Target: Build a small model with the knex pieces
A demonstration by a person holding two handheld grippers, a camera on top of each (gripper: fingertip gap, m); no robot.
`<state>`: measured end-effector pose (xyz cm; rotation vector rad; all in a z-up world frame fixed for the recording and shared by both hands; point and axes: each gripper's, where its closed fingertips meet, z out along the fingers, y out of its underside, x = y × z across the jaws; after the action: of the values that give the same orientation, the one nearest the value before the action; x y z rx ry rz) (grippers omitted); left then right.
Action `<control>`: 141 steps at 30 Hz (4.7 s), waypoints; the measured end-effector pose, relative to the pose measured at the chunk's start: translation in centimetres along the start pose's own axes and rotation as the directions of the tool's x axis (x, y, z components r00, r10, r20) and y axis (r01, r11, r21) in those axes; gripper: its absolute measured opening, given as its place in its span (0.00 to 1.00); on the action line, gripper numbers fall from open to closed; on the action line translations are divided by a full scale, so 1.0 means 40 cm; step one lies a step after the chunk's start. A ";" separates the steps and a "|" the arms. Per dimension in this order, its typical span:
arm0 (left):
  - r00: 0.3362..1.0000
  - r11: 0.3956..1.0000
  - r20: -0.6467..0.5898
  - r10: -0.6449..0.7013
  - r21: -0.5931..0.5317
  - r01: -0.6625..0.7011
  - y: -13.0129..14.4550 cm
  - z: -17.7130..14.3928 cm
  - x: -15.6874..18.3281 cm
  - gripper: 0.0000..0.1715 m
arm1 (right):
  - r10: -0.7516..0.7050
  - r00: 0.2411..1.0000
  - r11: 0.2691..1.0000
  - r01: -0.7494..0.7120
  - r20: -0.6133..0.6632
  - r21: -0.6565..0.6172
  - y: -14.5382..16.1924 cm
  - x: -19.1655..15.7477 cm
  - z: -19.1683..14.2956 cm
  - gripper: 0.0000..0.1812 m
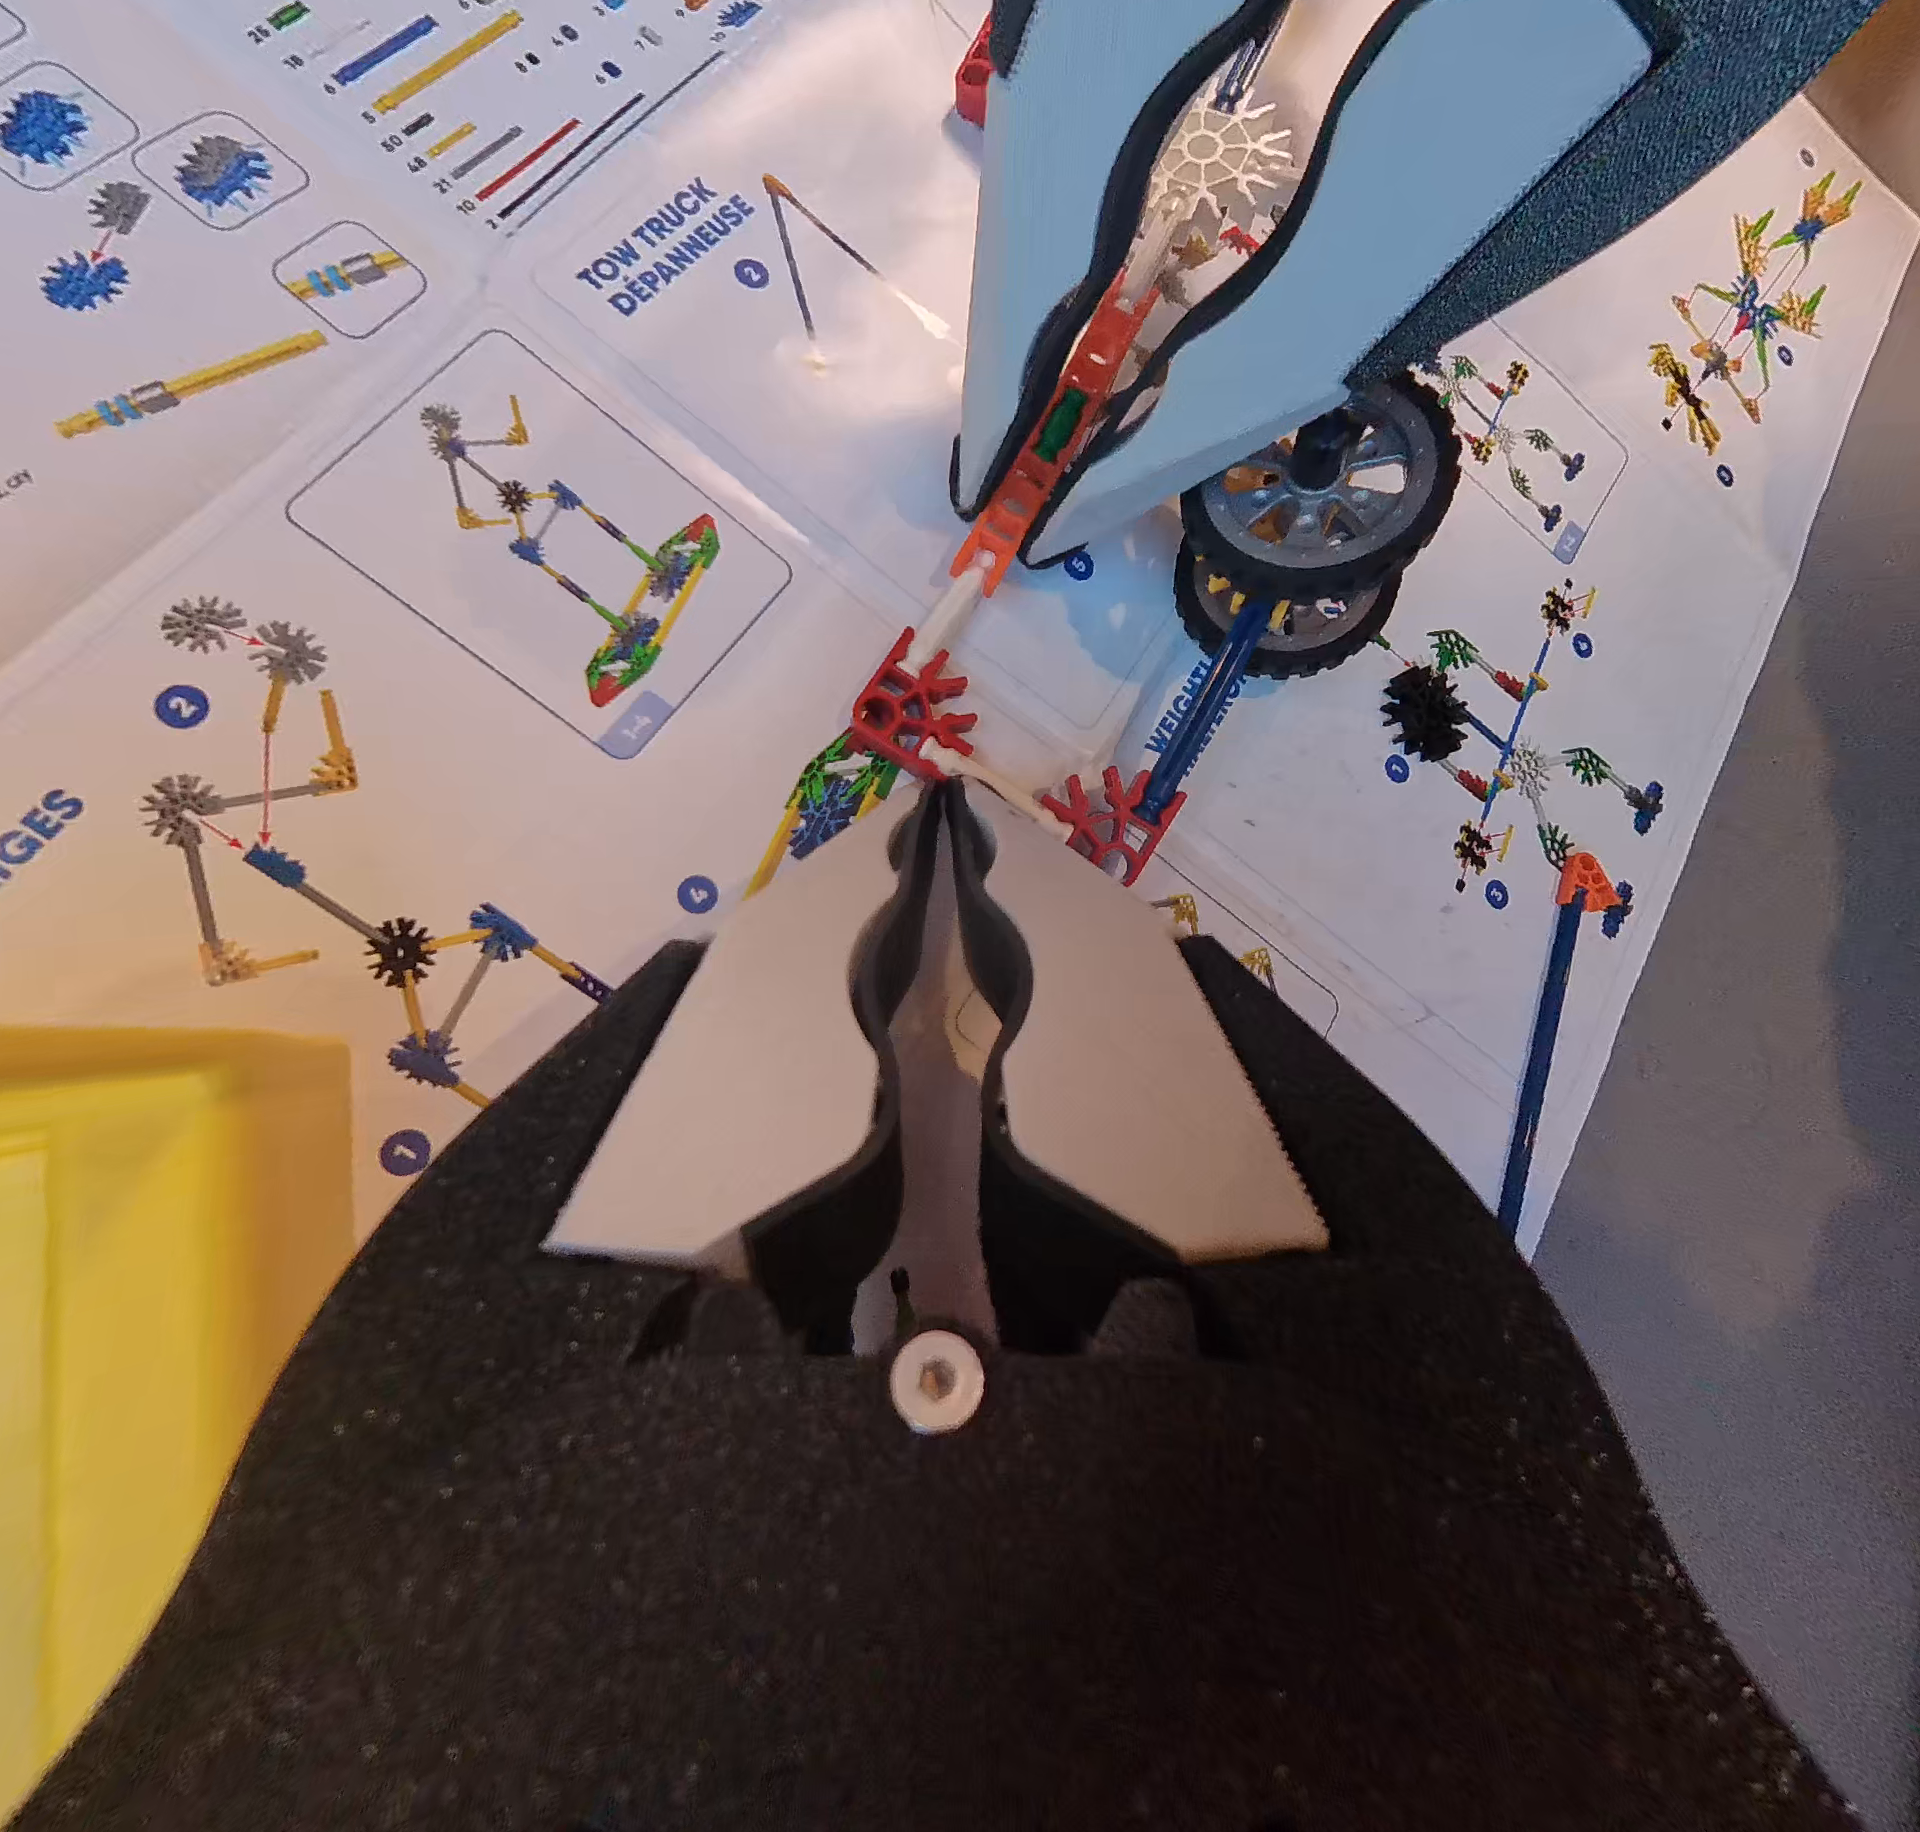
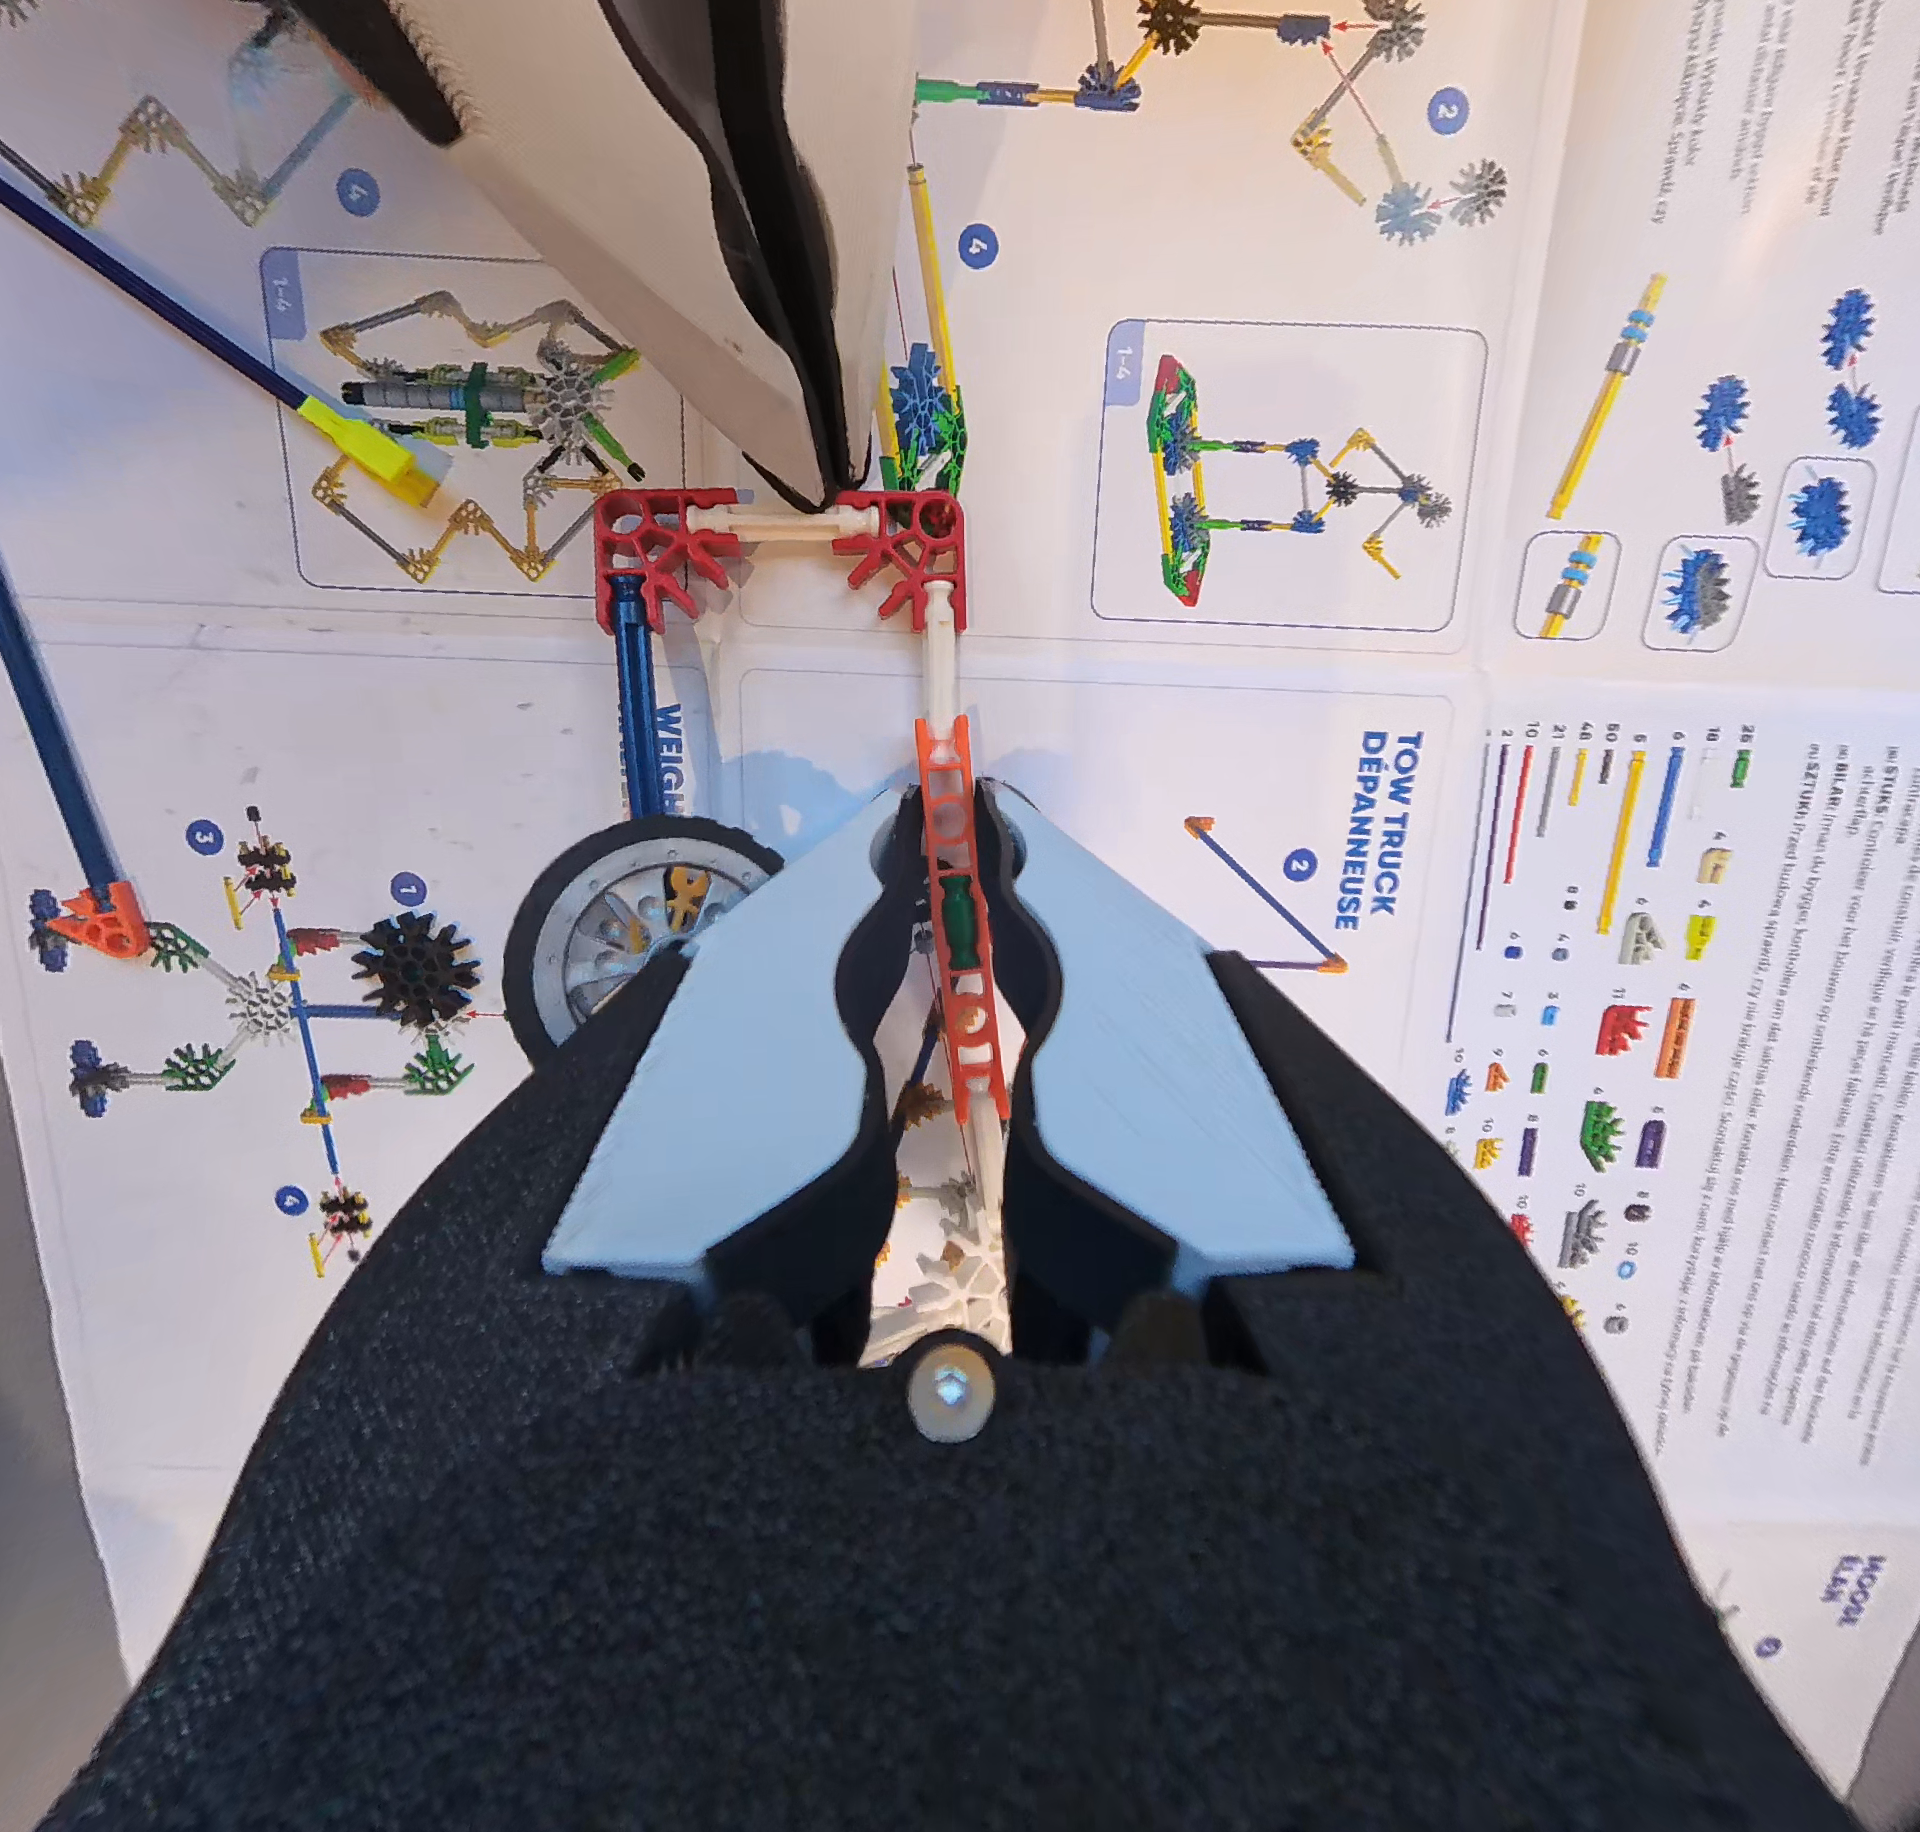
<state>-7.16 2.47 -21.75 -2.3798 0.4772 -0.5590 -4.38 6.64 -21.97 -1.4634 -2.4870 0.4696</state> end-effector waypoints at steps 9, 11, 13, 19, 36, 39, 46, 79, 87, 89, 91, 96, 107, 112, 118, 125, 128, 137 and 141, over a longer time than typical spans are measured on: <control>1.000 1.000 -0.018 -0.007 0.008 0.007 0.001 0.000 0.001 0.00 | -0.006 1.000 0.995 0.008 0.025 -0.099 0.001 -0.002 0.008 0.04; 1.000 1.000 -0.027 -0.011 0.008 0.011 0.001 0.000 0.001 0.00 | -0.009 1.000 0.995 0.011 0.020 -0.101 0.000 -0.002 0.009 0.04; 0.999 1.000 -0.037 -0.008 0.005 0.008 -0.002 -0.002 0.004 0.00 | -0.016 1.000 0.996 0.017 0.016 -0.091 0.000 -0.001 0.009 0.04; 0.999 0.997 -0.021 0.030 0.068 -0.029 -0.056 -0.024 0.000 0.07 | -0.006 1.000 0.998 0.008 0.026 -0.065 0.000 -0.002 0.009 0.04; 0.994 0.994 0.007 0.108 0.008 -0.108 -0.064 0.038 -0.017 0.04 | 0.030 0.999 0.999 -0.031 0.013 0.023 -0.014 0.029 -0.072 0.08; 0.995 0.995 0.013 0.102 0.011 -0.102 -0.065 0.038 -0.017 0.04 | 0.063 0.997 0.998 -0.063 0.041 -0.003 0.001 0.025 -0.097 0.02; 0.996 0.996 0.048 0.079 0.049 -0.081 -0.066 0.040 -0.018 0.03 | 0.100 0.992 0.994 -0.097 0.077 -0.042 0.028 0.005 -0.041 0.00; 0.997 0.997 0.006 -0.071 0.034 0.071 -0.031 0.024 -0.001 0.09 | -0.057 0.988 0.996 0.066 -0.144 0.064 0.023 0.014 -0.039 0.06; 0.996 0.994 0.024 -0.090 0.059 0.088 -0.038 0.027 -0.004 0.08 | 0.000 0.998 0.998 0.004 -0.064 0.067 0.027 0.006 -0.029 0.03; 0.995 0.994 0.030 -0.094 0.064 0.091 -0.039 0.027 -0.005 0.08 | 0.026 0.999 0.997 -0.023 -0.038 0.074 0.027 0.005 -0.028 0.02; 0.995 0.994 0.044 -0.089 0.067 0.086 -0.039 0.028 -0.005 0.07 | 0.037 0.999 0.996 -0.036 -0.014 0.081 0.024 -0.003 -0.027 0.00; 0.995 0.995 0.057 -0.080 0.065 0.077 -0.040 0.033 -0.004 0.07 | 0.027 0.998 0.998 -0.024 -0.053 0.058 0.023 -0.001 -0.027 0.01; 0.994 0.995 0.077 -0.073 0.071 0.068 -0.040 0.034 -0.005 0.07 | 0.036 0.996 0.999 -0.033 -0.085 0.042 0.023 0.007 -0.054 0.10; 0.994 0.994 0.075 -0.079 0.078 0.073 -0.041 0.033 -0.005 0.07 | 0.056 0.995 0.998 -0.056 -0.085 -0.001 0.052 0.014 -0.056 0.11; 0.992 0.992 0.084 -0.089 0.092 0.081 -0.043 0.032 -0.006 0.06 | 0.030 0.996 1.000 -0.030 -0.079 0.004 0.048 0.009 -0.033 0.04; 0.988 0.993 0.142 -0.066 0.110 0.051 -0.046 0.035 -0.005 0.06 | 0.099 0.994 0.995 -0.100 -0.048 -0.007 0.048 0.003 -0.024 0.04; 0.986 0.993 0.156 -0.056 0.110 0.039 -0.045 0.035 -0.004 0.06 | 0.111 0.993 0.993 -0.112 -0.049 -0.028 0.047 0.001 -0.019 0.03; 0.994 0.997 0.082 0.074 0.026 -0.076 -0.078 0.012 -0.014 0.16 | 0.114 0.991 0.987 -0.120 -0.063 -0.110 0.051 -0.002 -0.018 0.04; 0.964 0.964 0.000 0.266 -0.023 -0.266 -0.089 0.068 0.011 0.16 | 0.133 0.989 0.982 -0.140 -0.062 -0.124 0.053 -0.003 -0.017 0.04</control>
<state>-4.74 6.26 -21.22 -2.2874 0.7916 -0.4288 -2.39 7.61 -22.13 -1.6805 -2.4253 0.2944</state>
